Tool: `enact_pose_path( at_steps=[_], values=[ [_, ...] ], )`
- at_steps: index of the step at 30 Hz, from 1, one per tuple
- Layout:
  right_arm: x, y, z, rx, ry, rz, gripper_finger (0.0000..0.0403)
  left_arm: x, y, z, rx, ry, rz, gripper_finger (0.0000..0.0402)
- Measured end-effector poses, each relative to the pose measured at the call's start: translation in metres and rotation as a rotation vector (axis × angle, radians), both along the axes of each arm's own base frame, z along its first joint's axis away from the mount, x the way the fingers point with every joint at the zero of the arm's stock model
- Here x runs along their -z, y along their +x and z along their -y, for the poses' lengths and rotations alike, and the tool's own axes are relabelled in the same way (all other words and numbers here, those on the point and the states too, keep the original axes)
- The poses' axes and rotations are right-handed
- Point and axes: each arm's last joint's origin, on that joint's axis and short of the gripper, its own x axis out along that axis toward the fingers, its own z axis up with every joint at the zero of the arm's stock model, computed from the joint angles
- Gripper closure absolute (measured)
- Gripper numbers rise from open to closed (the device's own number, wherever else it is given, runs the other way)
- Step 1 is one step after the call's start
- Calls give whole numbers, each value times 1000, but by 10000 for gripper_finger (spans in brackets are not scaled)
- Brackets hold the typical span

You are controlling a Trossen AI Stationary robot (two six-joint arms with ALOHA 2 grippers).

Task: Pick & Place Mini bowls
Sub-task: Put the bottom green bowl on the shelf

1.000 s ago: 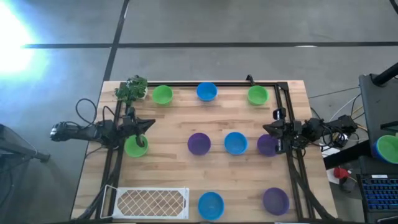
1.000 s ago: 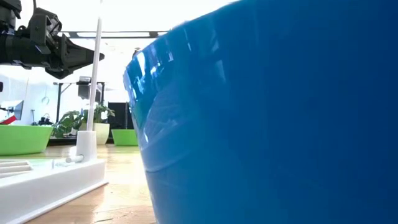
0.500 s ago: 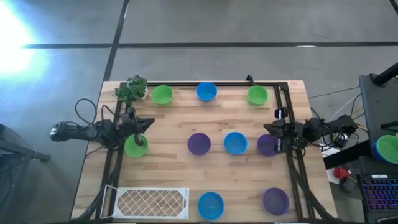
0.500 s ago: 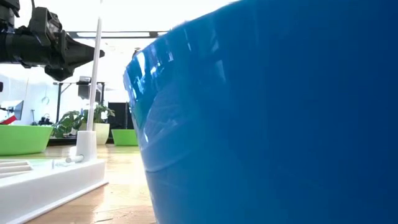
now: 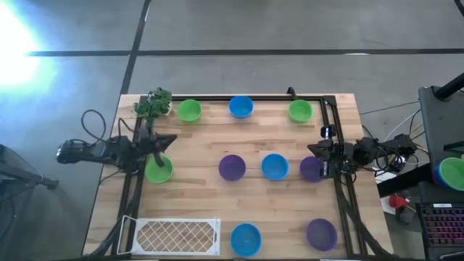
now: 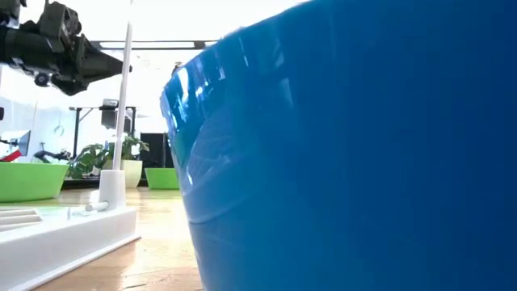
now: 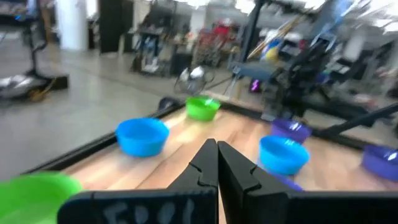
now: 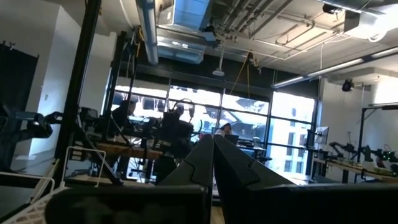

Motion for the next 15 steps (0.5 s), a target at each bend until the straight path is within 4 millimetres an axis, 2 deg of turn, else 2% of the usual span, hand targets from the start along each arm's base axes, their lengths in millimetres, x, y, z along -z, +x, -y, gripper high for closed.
enact_pose_path(
  at_steps=[8, 15],
  values=[
    [0, 0, 0, -8, 17, 0, 394, -26, 7, 0, -57, -154, -121, 401],
    [0, 0, 0, -8, 17, 0, 394, -45, 18, 2, -139, -313, -366, 401]
  ],
)
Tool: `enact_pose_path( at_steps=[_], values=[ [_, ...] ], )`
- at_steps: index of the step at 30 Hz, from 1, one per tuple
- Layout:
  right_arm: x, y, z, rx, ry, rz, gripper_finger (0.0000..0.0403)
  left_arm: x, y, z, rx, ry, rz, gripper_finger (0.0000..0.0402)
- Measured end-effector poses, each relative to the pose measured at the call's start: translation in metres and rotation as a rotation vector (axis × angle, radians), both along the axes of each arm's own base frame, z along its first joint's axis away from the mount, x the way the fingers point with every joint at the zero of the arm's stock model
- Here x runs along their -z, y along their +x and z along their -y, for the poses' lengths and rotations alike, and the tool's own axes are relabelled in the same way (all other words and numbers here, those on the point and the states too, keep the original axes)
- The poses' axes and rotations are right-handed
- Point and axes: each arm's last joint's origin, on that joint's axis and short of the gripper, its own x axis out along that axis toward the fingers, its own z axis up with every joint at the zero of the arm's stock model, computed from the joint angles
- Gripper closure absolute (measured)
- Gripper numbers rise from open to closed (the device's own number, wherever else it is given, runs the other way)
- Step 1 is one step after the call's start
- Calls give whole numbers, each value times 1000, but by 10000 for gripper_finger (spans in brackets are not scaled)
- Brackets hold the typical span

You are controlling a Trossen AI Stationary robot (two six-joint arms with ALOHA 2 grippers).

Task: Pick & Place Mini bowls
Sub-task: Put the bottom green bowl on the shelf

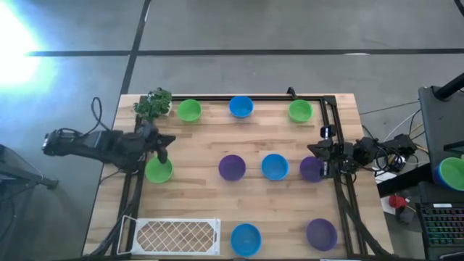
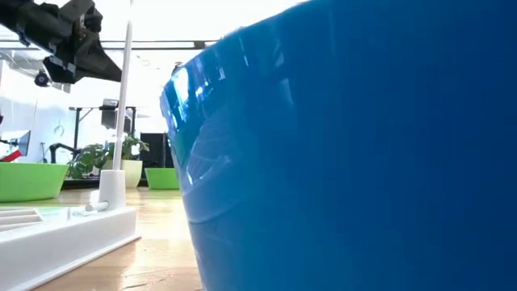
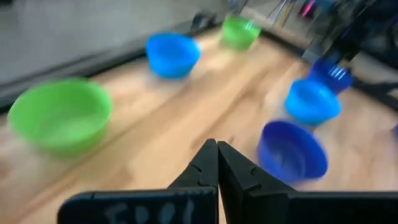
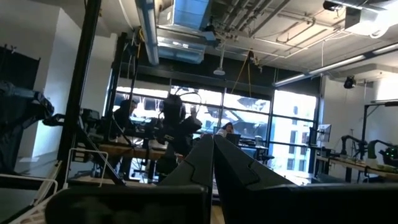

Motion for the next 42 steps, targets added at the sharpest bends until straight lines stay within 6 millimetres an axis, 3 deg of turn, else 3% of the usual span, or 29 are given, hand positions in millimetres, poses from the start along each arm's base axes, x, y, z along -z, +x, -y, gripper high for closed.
enact_pose_path(
  at_steps=[8, 16, 25, 35, 42],
  values=[
    [1, 0, 0, -2, 3, -5, 394, -31, 3, 3, -77, -169, -369, 401],
    [1, 0, 0, 3, -10, -8, 394, -54, 8, 4, -196, -205, -535, 401],
    [1, 0, 0, 8, -22, -9, 394, -50, 15, 6, -210, -288, -566, 397],
    [2, 1, 0, 7, -25, -26, 394, -44, 26, 8, -215, -281, -620, 319],
    [2, 1, 0, 7, -26, -28, 394, -21, 42, 11, -161, -306, -676, 314]
  ],
)
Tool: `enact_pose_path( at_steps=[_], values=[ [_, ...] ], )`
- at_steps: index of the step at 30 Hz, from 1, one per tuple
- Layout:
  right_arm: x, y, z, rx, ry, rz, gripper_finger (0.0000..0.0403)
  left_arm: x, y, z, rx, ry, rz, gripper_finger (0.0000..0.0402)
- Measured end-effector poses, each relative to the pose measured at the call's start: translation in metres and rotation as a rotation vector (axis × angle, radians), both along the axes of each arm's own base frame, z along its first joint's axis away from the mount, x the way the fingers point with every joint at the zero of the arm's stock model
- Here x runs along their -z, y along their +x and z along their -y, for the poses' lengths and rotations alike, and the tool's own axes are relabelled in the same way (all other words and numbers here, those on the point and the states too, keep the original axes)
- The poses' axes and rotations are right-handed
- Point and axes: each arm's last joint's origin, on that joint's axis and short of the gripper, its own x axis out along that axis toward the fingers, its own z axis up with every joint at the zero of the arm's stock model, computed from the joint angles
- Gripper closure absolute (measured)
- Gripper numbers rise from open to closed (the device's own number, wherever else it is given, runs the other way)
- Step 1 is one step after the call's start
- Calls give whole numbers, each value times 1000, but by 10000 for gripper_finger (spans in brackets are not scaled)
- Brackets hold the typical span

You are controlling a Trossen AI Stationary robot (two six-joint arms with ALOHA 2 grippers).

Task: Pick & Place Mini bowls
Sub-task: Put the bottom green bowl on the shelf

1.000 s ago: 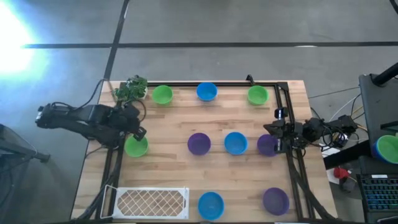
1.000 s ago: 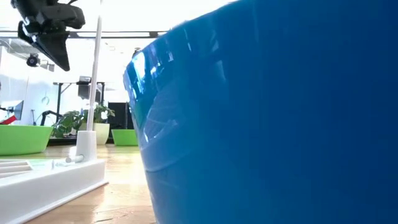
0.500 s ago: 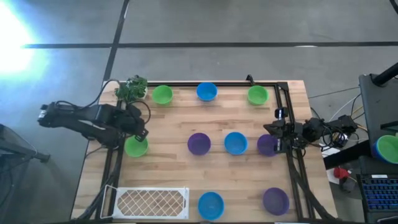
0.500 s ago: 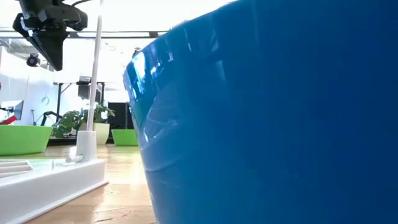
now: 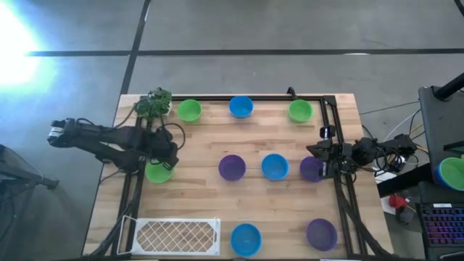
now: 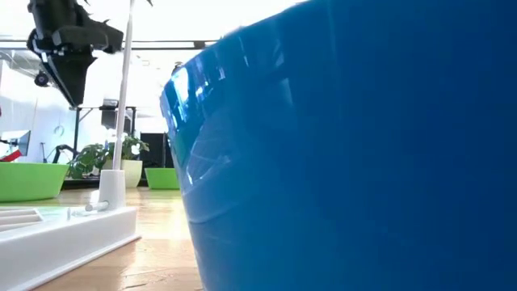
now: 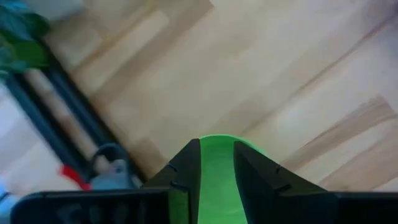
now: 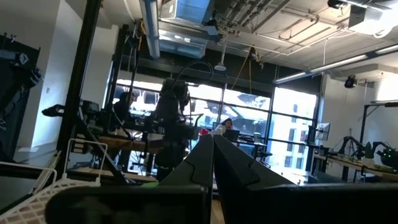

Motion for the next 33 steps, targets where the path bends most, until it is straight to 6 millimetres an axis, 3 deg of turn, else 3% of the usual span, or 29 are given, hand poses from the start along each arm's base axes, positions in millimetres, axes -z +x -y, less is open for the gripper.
enact_pose_path(
  at_steps=[7, 16, 33],
  values=[
    [0, 0, 0, 0, -1, -2, 394, 39, 14, 5, 2, -129, 11, 314],
    [0, 0, 0, 0, -1, -3, 394, 64, 13, 7, -44, -185, -41, 314],
    [2, 1, 0, 1, -8, -18, 394, 73, 15, 8, -43, -240, -14, 314]
  ],
)
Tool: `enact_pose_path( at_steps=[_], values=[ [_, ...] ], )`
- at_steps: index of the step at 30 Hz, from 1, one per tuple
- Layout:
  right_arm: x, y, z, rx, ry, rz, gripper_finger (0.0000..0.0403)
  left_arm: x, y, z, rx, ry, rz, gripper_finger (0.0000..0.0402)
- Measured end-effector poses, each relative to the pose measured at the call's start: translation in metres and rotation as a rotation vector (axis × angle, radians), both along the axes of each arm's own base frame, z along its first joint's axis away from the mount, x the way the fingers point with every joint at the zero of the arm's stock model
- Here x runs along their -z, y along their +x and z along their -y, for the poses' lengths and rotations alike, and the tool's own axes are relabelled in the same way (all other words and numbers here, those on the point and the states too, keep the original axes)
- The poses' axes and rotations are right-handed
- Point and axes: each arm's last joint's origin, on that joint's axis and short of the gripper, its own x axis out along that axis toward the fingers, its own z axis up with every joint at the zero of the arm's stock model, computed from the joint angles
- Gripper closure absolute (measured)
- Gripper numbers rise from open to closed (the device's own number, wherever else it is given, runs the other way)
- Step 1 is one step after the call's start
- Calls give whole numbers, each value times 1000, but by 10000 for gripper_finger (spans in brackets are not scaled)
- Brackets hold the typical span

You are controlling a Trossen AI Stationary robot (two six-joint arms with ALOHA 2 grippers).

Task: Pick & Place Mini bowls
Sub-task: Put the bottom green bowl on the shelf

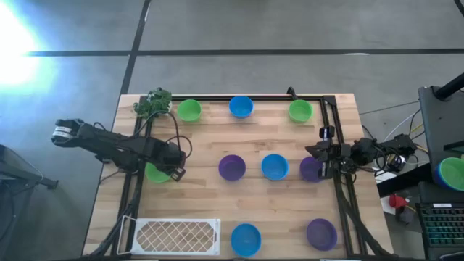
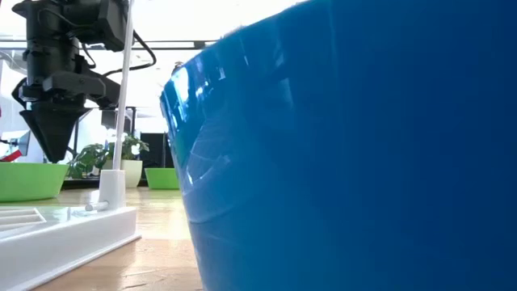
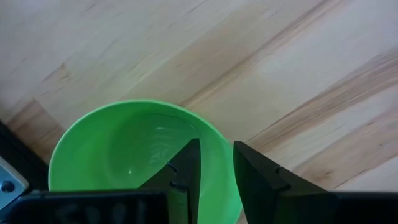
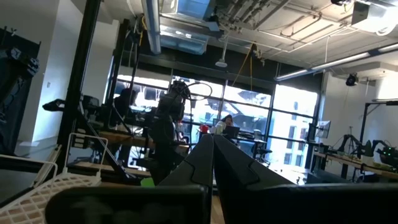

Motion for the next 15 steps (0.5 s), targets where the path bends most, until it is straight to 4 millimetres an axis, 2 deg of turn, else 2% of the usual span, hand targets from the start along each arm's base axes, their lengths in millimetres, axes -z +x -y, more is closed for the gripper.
enact_pose_path(
  at_steps=[6, 15],
  values=[
    [0, 0, 0, 0, 0, 0, 394, 2, 0, 0, -13, -3, 8, 314],
    [0, 0, 0, 0, 0, 0, 394, 27, -3, 1, -14, -69, 37, 314]
  ],
)
